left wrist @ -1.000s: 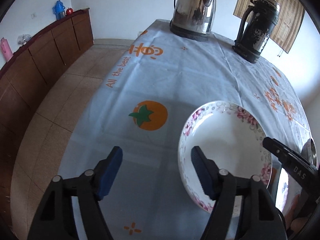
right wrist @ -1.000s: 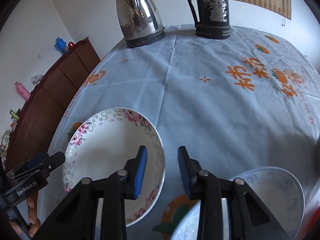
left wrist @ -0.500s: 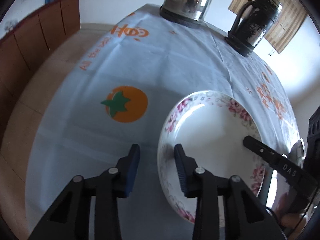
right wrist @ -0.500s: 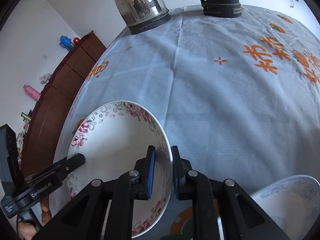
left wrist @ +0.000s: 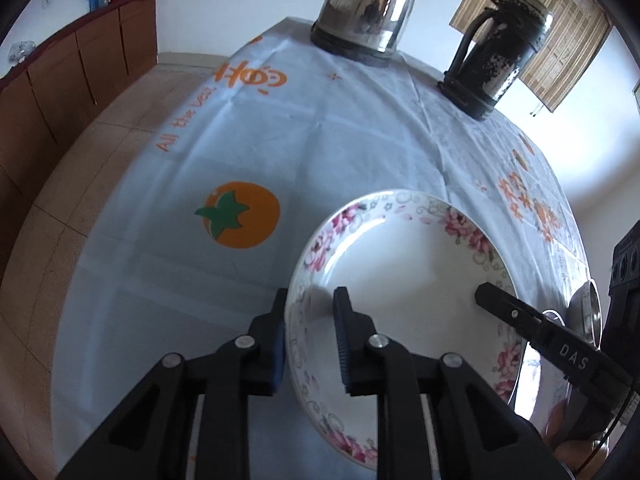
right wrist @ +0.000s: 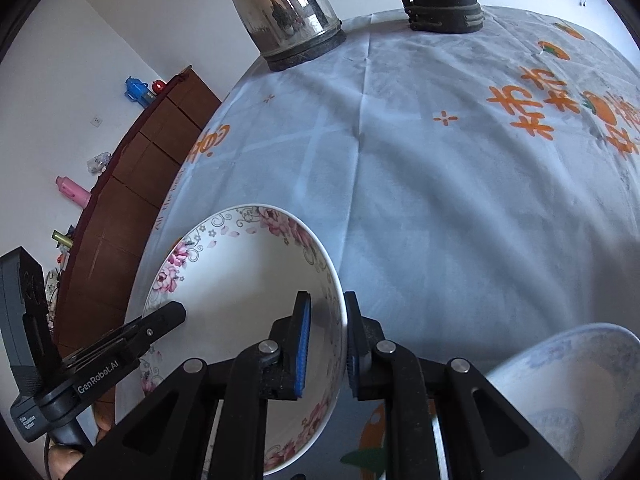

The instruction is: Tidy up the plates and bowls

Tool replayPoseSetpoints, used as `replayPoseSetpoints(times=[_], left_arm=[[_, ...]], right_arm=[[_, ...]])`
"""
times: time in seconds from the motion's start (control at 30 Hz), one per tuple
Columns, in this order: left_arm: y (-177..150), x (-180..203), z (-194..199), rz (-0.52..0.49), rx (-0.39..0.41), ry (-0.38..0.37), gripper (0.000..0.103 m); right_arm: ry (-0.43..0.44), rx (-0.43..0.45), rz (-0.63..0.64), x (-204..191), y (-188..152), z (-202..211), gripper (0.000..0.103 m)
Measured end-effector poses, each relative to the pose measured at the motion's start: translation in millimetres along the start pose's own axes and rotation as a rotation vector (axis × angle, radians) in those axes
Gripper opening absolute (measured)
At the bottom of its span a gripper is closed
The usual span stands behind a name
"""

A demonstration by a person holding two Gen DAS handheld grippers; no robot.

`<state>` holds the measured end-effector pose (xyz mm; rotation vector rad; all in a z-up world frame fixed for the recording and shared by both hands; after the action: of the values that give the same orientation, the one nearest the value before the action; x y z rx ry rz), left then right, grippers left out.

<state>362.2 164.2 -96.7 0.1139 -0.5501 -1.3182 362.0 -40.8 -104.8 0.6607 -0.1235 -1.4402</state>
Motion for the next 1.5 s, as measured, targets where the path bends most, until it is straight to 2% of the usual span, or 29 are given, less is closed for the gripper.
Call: replayPoseSetpoints(times=[0.23,0.4,0.63,0.8,0.97,1.27,1.5], left_arm=[[-8,23,32,-0.047,0.045,-0.006,0.019],[-23,52,50,-0.087,0.066,-0.029,0.019],[-60,105,60,-0.158,0.052,-0.094,0.02],[-89,142,54,-0.214,0.033,-0.117,0.02],[-111,165,38,-0.246,0.02,-0.111,0.02],[-129,176,1,-0.25,-0.011,-0.047,0.02],[-129,183,-3,-0.285,0.047,0.001,0.022]], right_arm=[[-0.004,0.055,0.001,2,-6,42,0.017],[-0.022,0.079,-0.004,14,-23,83,0.017],[-0.105,0.127,-0.039,51,-54,142,0.017],[-0.143,0.128,-0.081,85,-81,167,0.017],[-0.204,0.108,-0.095,114,-101,171,0.017],[-0.21,0.049,-0.126,144,-117,141,0.017],[-0.226,0.05,-0.092,145,-115,134,0.018]])
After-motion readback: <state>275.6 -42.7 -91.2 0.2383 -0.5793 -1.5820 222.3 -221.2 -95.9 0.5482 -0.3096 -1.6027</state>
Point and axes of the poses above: each gripper's, at about its wrist camera, not at the fingertips, and z roughly against the way its jaws point, x to its right, y to its top, the point moved 3 cm from there along -z, roughly the way its jaws point, and after that the axes turned 10 degrees about z, right-handed, at the moved point
